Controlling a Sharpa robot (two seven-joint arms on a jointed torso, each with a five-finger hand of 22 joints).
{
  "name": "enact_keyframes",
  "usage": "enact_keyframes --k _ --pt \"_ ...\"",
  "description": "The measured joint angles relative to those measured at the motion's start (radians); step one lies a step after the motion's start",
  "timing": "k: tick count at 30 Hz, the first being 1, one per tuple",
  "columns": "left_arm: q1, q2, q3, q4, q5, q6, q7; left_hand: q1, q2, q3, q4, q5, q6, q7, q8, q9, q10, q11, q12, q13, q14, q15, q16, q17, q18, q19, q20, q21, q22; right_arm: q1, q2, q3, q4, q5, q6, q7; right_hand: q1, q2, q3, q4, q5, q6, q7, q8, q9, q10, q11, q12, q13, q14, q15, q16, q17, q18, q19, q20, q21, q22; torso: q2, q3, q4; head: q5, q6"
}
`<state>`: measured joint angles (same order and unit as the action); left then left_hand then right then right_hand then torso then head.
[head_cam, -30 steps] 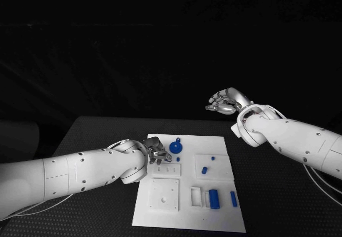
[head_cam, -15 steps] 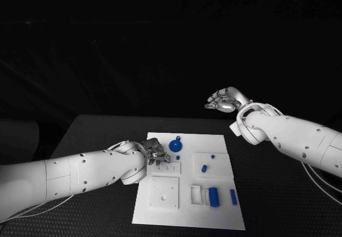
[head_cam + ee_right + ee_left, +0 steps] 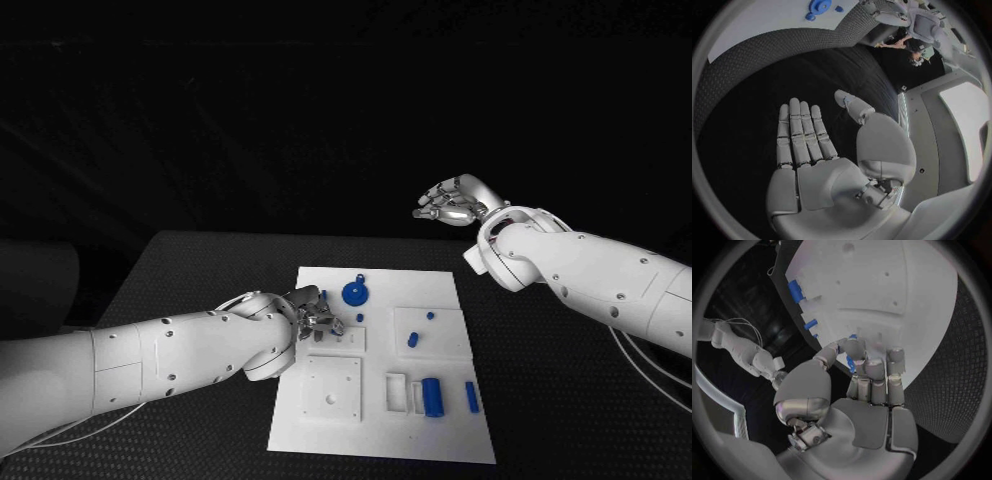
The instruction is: Assemble the parts on the task board
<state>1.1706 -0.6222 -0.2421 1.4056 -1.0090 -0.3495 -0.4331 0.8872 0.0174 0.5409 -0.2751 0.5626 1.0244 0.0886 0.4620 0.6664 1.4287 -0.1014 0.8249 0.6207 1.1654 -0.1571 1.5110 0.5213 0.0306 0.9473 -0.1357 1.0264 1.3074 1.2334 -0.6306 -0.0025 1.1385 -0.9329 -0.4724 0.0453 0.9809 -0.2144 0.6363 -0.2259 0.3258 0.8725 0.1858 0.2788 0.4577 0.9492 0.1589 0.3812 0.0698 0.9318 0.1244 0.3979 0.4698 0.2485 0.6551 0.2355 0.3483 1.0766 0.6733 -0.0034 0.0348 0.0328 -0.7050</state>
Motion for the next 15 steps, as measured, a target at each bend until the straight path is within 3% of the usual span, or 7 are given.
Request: enact_keyframes --k 15 --pt "-0.014 0.001 0.0 -0.007 -0.021 0.0 0.0 -0.002 0.001 0.0 0.0 0.006 0.0 0.0 0.0 0.0 -0.002 0.002 0.004 0.003 -0.002 -0.002 0.0 0.002 0.0 0.0 0.0 0.004 0.0 0.0 0.003 0.0 -0.001 0.001 0.006 0.0 0.0 0.0 -0.003 0.003 0.011 -0.003 0.003 0.004 -0.003 0.007 0.0 -0.01 -0.001 0.0 0.0 -0.004 -0.003 0.0 0.0 0.0 0.0 0.0 0.0 0.0003 -0.0007 0.001 -0.002"
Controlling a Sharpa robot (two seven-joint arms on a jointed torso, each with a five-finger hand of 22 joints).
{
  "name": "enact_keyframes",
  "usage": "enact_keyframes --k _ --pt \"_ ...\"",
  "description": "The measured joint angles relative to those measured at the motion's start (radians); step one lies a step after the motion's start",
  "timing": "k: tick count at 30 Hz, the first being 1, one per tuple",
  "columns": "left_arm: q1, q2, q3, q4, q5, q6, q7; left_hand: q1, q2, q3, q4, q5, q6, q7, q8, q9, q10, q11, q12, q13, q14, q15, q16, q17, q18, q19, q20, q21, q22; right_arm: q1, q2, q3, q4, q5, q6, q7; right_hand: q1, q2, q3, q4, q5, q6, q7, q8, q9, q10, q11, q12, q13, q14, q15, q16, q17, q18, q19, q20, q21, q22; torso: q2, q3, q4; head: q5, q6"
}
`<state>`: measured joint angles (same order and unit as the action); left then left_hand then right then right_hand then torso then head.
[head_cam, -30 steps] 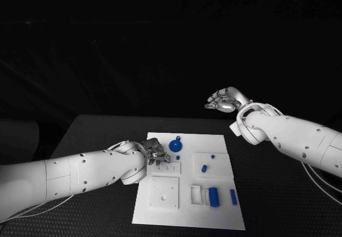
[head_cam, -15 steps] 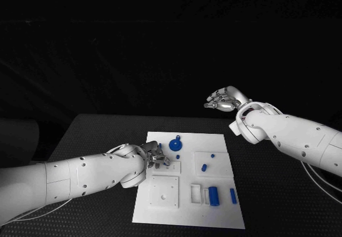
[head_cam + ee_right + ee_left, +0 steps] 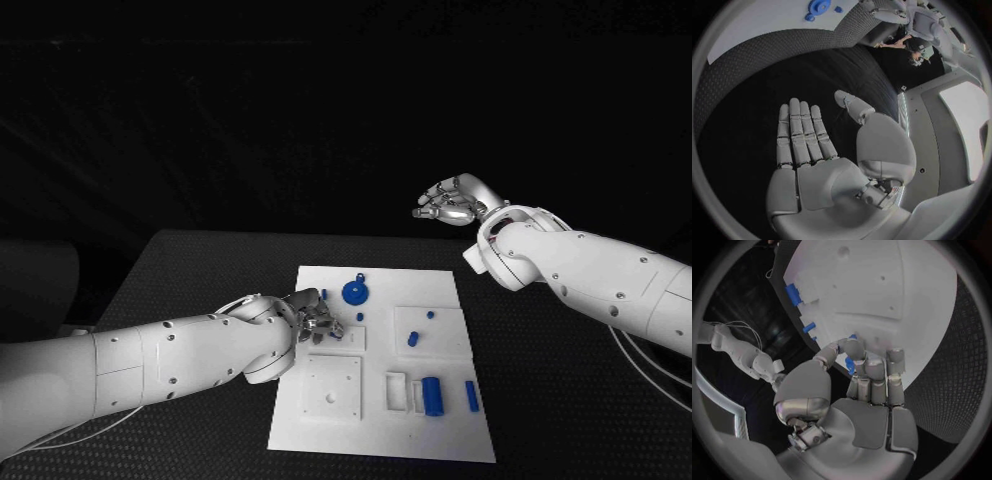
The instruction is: Assemble the parts on the task board
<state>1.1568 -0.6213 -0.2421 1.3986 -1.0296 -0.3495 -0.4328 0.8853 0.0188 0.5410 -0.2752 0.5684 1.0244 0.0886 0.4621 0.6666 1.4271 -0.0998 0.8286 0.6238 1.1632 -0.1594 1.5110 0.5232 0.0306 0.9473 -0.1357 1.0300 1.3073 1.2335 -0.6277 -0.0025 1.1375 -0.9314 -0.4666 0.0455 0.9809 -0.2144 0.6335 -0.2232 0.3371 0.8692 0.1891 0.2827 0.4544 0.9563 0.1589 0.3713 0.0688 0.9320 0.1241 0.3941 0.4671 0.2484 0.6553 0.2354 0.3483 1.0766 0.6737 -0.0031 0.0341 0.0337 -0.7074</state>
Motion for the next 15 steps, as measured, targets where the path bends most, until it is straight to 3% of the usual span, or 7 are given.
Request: enact_keyframes --k 15 --pt "-0.003 0.002 0.0 -0.005 -0.006 0.004 0.0 -0.005 -0.005 0.002 -0.002 0.0 0.0 0.0 0.0 0.015 -0.002 0.002 0.0 0.001 0.0 0.0 0.002 0.001 0.0 0.0 0.0 0.0 0.001 0.0 0.0 0.0 0.001 0.0 0.004 0.0 0.0 0.0 -0.003 0.003 0.004 0.0 0.0 0.0 -0.001 0.004 0.004 -0.004 -0.001 0.004 0.003 -0.004 -0.001 0.0 0.0 0.0 -0.004 0.0 0.0 -0.0002 0.0 -0.001 -0.002"
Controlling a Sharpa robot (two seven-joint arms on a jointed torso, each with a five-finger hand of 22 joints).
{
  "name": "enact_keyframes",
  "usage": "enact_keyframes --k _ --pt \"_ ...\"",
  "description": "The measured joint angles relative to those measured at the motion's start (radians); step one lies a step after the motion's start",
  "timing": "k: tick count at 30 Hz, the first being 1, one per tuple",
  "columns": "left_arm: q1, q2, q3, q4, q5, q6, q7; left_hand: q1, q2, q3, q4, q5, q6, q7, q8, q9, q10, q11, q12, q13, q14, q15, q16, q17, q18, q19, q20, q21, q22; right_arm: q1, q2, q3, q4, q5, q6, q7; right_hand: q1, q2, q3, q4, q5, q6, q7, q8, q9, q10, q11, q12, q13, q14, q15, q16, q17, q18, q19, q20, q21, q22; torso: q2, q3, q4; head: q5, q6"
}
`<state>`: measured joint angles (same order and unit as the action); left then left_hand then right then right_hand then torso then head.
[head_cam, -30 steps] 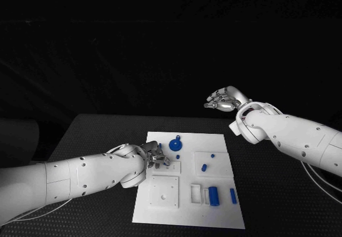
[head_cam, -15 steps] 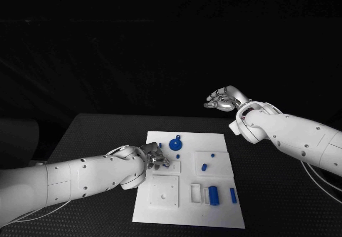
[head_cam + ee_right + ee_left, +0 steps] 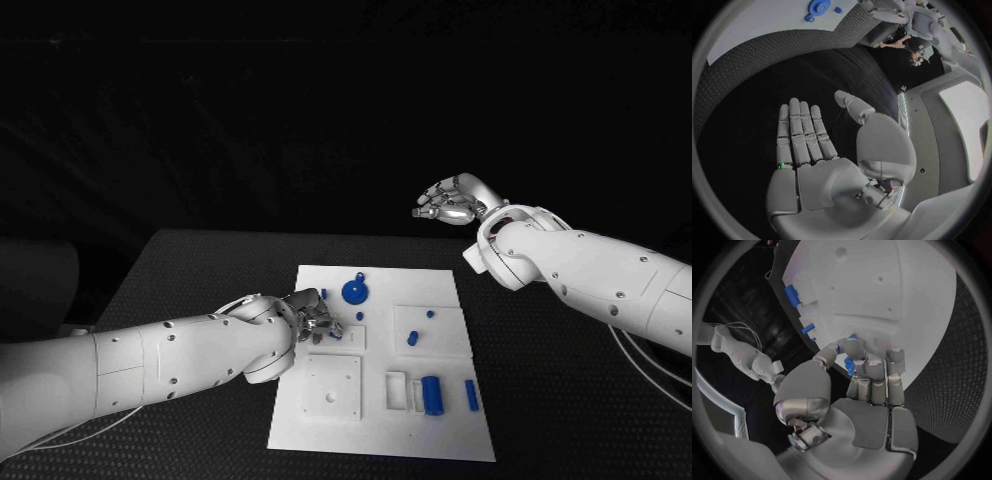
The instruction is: Assemble the parts on the task board
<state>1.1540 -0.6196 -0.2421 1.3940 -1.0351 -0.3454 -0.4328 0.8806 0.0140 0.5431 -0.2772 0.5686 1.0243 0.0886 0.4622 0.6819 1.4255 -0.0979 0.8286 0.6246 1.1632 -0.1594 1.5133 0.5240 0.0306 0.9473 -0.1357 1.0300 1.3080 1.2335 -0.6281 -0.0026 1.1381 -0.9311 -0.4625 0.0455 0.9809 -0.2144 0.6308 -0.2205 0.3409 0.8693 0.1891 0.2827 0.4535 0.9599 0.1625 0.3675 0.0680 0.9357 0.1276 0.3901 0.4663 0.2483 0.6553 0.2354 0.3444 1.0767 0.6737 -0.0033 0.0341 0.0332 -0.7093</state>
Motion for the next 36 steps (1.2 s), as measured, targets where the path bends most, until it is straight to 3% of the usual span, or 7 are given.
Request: enact_keyframes --k 26,32,36 --pt "0.001 0.007 0.002 -0.005 -0.041 0.041 -0.001 0.006 -0.006 0.005 0.0 -0.008 0.0 0.0 0.0 0.017 0.007 -0.008 0.038 0.019 0.006 -0.002 0.02 0.01 0.0 0.007 0.0 0.012 0.0 0.0 0.001 0.0 0.006 0.0 0.006 0.0 0.0 0.0 -0.003 0.003 0.009 0.0 0.0 0.0 -0.003 0.004 -0.004 -0.012 0.0 0.0 0.0 -0.004 -0.002 0.0 -0.004 0.004 0.0 0.001 0.0 -0.0002 -0.0001 0.0 -0.002" --pt "0.001 0.012 0.003 -0.006 -0.048 0.047 -0.002 -0.002 -0.014 0.018 0.0 -0.008 0.0 0.0 0.028 0.017 0.007 -0.008 0.052 0.024 0.006 -0.001 0.028 0.013 0.0 0.007 0.0 0.015 0.0 0.0 0.001 0.0 0.005 0.0 0.007 -0.001 0.0 0.0 -0.003 0.003 0.02 0.0 0.0 0.001 -0.004 0.007 0.0 -0.016 0.0 0.0 -0.001 -0.004 -0.002 0.0 -0.004 0.004 -0.004 0.002 0.0 -0.0001 -0.0003 0.002 -0.001" --pt "0.002 0.021 0.004 -0.003 -0.048 0.054 0.0 -0.009 -0.007 0.019 0.0 0.001 0.0 0.0 0.04 0.006 0.007 -0.008 0.063 0.028 0.006 -0.001 0.034 0.015 0.0 0.007 0.0 0.015 -0.001 0.0 0.002 0.0 0.004 0.0 0.008 -0.001 0.0 0.0 -0.006 0.005 0.027 0.0 0.0 0.004 -0.005 0.011 -0.004 -0.02 0.0 0.0 -0.001 -0.005 -0.003 0.0 -0.004 0.004 -0.004 0.002 0.0 0.0 -0.0004 0.004 0.0"
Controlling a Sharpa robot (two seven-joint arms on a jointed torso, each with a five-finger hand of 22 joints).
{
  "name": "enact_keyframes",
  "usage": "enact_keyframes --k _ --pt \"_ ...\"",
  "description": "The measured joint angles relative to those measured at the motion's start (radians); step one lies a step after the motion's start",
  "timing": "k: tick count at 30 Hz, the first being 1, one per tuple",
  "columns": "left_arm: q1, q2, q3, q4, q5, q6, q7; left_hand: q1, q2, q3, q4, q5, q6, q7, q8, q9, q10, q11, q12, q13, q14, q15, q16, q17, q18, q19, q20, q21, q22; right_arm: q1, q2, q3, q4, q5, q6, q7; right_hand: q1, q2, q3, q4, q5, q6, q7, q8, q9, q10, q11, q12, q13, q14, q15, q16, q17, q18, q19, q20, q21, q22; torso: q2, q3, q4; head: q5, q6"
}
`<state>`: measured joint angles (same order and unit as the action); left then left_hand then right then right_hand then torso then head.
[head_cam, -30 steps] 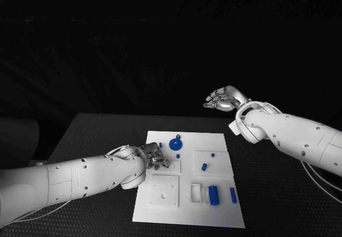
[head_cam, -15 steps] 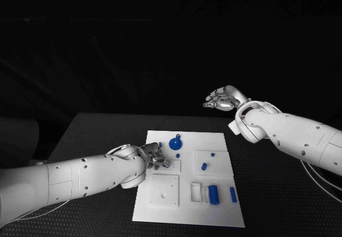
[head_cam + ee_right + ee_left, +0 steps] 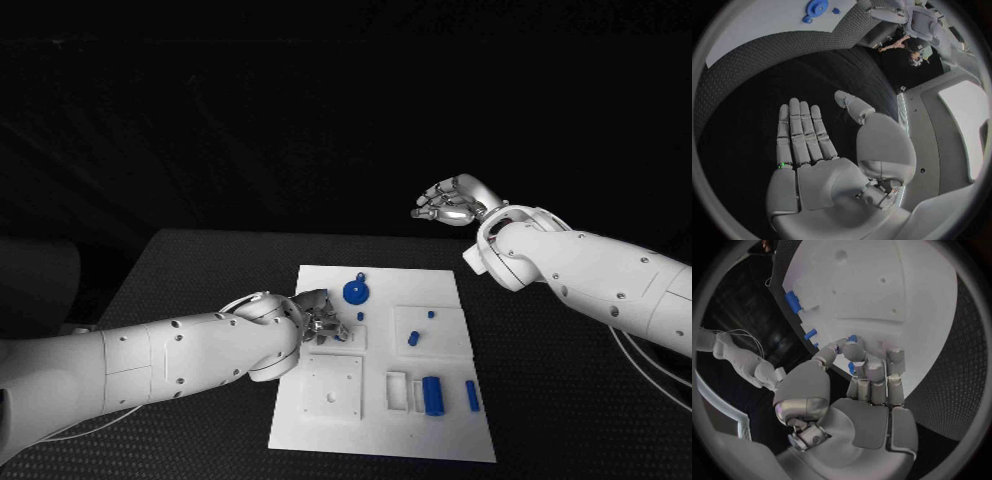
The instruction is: Assemble the parts on the task board
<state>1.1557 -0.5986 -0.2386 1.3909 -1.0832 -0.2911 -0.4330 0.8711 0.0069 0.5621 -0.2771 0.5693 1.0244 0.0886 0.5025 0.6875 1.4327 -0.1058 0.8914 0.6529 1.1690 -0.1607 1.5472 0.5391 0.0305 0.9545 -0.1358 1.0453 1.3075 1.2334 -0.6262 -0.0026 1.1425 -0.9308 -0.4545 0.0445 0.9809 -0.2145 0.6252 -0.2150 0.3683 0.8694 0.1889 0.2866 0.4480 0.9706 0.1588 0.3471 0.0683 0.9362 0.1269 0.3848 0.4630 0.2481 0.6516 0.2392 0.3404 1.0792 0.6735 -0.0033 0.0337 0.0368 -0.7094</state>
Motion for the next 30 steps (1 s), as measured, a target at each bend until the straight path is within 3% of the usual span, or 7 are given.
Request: enact_keyframes --k 3,4,6,8,18,30 --pt "-0.001 0.006 -0.001 0.003 0.002 0.007 0.002 -0.014 0.014 0.0 0.0 0.0 0.0 0.0 0.0 0.0 0.0 0.0 0.007 0.002 0.0 0.0 0.002 0.0 0.0 0.0 0.0 0.004 0.0 0.0 0.0 0.0 0.0 0.0 0.001 0.0 0.0 0.0 0.0 0.0 0.002 0.0 0.0 0.0 0.0 0.0 0.0 0.0 0.0 0.0 0.0 -0.002 0.0 0.0 0.0 0.0 0.0 0.001 0.0 0.0 -0.0002 0.001 0.001" --pt "-0.001 0.008 -0.001 0.003 0.003 0.009 0.002 -0.018 0.015 0.001 -0.001 -0.017 0.0 0.0 0.0 -0.004 0.0 0.0 0.01 0.003 0.0 0.0 0.002 0.001 0.0 0.0 0.0 0.004 0.0 0.0 0.0 0.0 -0.001 0.0 0.001 0.0 0.0 0.0 0.0 0.0 0.002 0.0 0.0 0.0 -0.001 0.0 0.0 0.0 0.0 0.0 0.0 -0.002 0.0 0.0 0.0 0.0 0.0 0.001 0.0 0.0 -0.0003 0.001 0.001" --pt "-0.001 0.01 -0.001 0.003 0.006 0.014 0.003 -0.034 0.015 0.055 -0.016 -0.087 0.0 0.0 0.0 -0.016 0.0 0.0 0.021 0.003 0.0 0.0 0.006 0.002 0.0 0.0 0.0 0.004 0.0 0.0 0.001 0.0 -0.001 0.0 0.002 0.0 0.0 0.0 0.0 0.0 0.004 0.0 0.0 0.0 -0.001 0.0 0.0 0.0 0.0 0.0 0.0 -0.002 0.0 0.0 0.0 0.0 0.0 0.001 0.0 0.0 -0.0002 0.002 0.001" --pt "-0.001 0.013 -0.001 0.002 0.008 0.019 0.003 -0.065 0.02 0.096 -0.042 -0.111 0.0 0.0 0.01 -0.025 0.0 0.0 0.033 0.003 -0.002 -0.002 0.01 0.003 0.0 0.004 -0.004 0.004 0.0 0.0 0.002 0.0 -0.002 0.0 0.002 0.0 0.0 0.0 0.0 0.0 0.007 0.0 0.0 0.0 -0.001 0.0 0.0 -0.005 0.0 0.0 0.0 -0.002 0.0 0.0 0.0 0.0 0.0 0.001 0.0 0.0001 -0.0002 0.002 0.001" --pt "-0.001 0.015 0.0 -0.001 0.014 0.043 0.005 -0.118 0.04 0.116 -0.049 -0.114 0.0 0.0 0.053 -0.038 0.0 0.0 0.054 0.006 -0.002 -0.002 0.017 0.011 0.0 0.004 -0.004 0.008 0.0 0.0 0.004 0.0 -0.006 0.0 0.007 -0.002 0.004 0.004 0.0 0.0 0.031 -0.004 -0.004 0.0 -0.005 0.007 0.0 -0.012 0.0 0.0 0.0 -0.006 -0.002 0.0 -0.004 0.004 -0.004 0.004 0.0 0.0011 -0.0003 0.004 0.0" --pt "-0.001 -0.009 -0.001 0.018 0.007 0.038 0.006 -0.13 0.052 0.117 -0.05 -0.107 0.0 0.0 0.063 -0.044 0.002 -0.003 0.076 0.012 0.0 -0.003 0.029 0.017 0.0 0.004 -0.004 0.012 0.001 0.0 0.003 0.0 -0.006 0.0 0.009 -0.002 0.004 0.004 0.0 0.0 0.042 -0.004 -0.004 0.003 -0.007 0.007 0.0 -0.018 0.0 -0.001 0.001 -0.01 -0.003 0.0 -0.004 0.004 -0.004 0.006 0.0 -0.0001 0.0004 0.001 0.0"
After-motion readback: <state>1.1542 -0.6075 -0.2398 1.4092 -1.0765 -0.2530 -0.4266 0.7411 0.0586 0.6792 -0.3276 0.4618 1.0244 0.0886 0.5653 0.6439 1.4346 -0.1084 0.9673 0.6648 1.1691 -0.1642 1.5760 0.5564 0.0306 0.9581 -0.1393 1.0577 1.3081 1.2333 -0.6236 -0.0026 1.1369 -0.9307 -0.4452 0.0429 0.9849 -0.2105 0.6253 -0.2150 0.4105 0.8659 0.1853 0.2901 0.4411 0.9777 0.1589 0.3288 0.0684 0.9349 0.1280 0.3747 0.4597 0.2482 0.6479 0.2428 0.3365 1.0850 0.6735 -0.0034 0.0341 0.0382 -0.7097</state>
